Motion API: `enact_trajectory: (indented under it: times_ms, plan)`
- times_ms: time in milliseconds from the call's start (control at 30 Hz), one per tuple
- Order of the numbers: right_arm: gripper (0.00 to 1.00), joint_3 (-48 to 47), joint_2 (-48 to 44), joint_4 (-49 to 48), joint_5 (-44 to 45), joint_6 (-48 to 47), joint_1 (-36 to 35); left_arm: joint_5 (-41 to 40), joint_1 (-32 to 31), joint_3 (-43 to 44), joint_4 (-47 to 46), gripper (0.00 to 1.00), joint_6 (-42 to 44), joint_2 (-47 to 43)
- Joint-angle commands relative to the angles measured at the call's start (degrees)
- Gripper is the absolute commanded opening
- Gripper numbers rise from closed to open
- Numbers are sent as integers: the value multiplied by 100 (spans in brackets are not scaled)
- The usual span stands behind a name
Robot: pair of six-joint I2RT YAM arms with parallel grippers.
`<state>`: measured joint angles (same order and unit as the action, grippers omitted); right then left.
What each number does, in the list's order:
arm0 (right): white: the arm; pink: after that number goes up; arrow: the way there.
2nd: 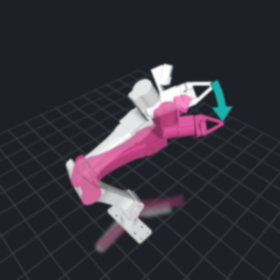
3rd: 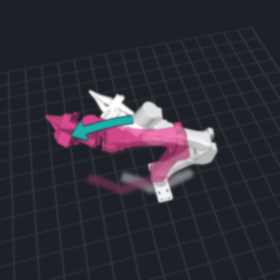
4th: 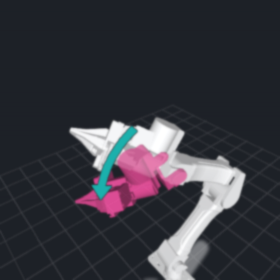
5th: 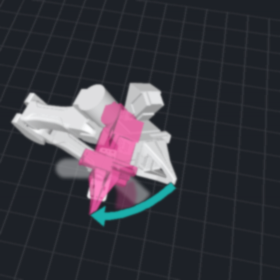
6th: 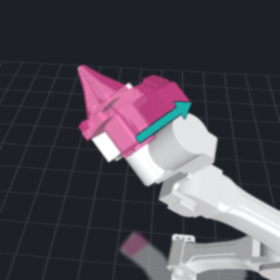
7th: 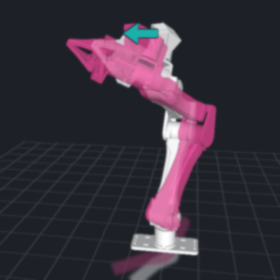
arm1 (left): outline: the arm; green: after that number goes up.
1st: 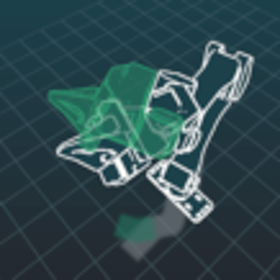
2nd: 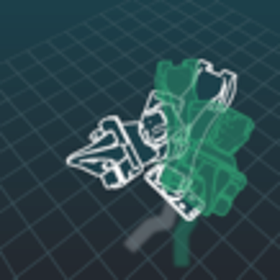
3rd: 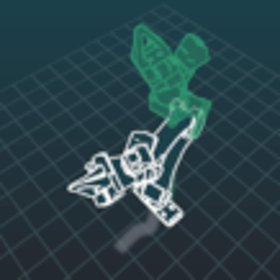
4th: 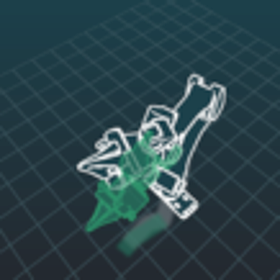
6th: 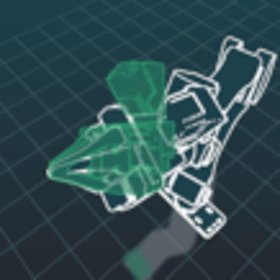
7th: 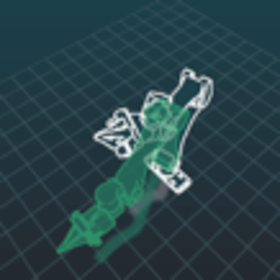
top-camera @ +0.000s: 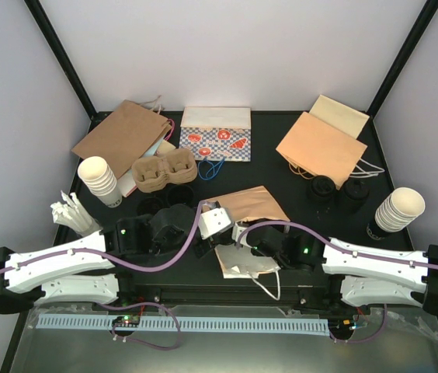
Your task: Pack the takeout coffee
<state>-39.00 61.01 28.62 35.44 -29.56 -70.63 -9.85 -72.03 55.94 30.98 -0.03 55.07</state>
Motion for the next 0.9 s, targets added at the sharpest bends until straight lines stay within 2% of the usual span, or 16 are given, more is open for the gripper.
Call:
enact_trajectory:
  times_ms: [0,100,300,433,633,867]
  plan:
    - [52,-129,-134,159,18,190,36,274,30,75,-411,1,-84,-183]
    - [52,-134,-134,154,11,184,36,305,31,92,-387,3,-93,-177]
    - [52,-156,-102,144,-27,186,37,342,31,193,-310,15,-158,-200]
    - [52,-169,-69,147,-39,203,32,372,31,305,-226,27,-208,-252]
    - [52,-169,-57,135,-59,214,32,509,31,542,-152,58,-365,-383]
    - [51,-195,-54,155,-88,222,34,436,131,922,-11,80,-701,-533]
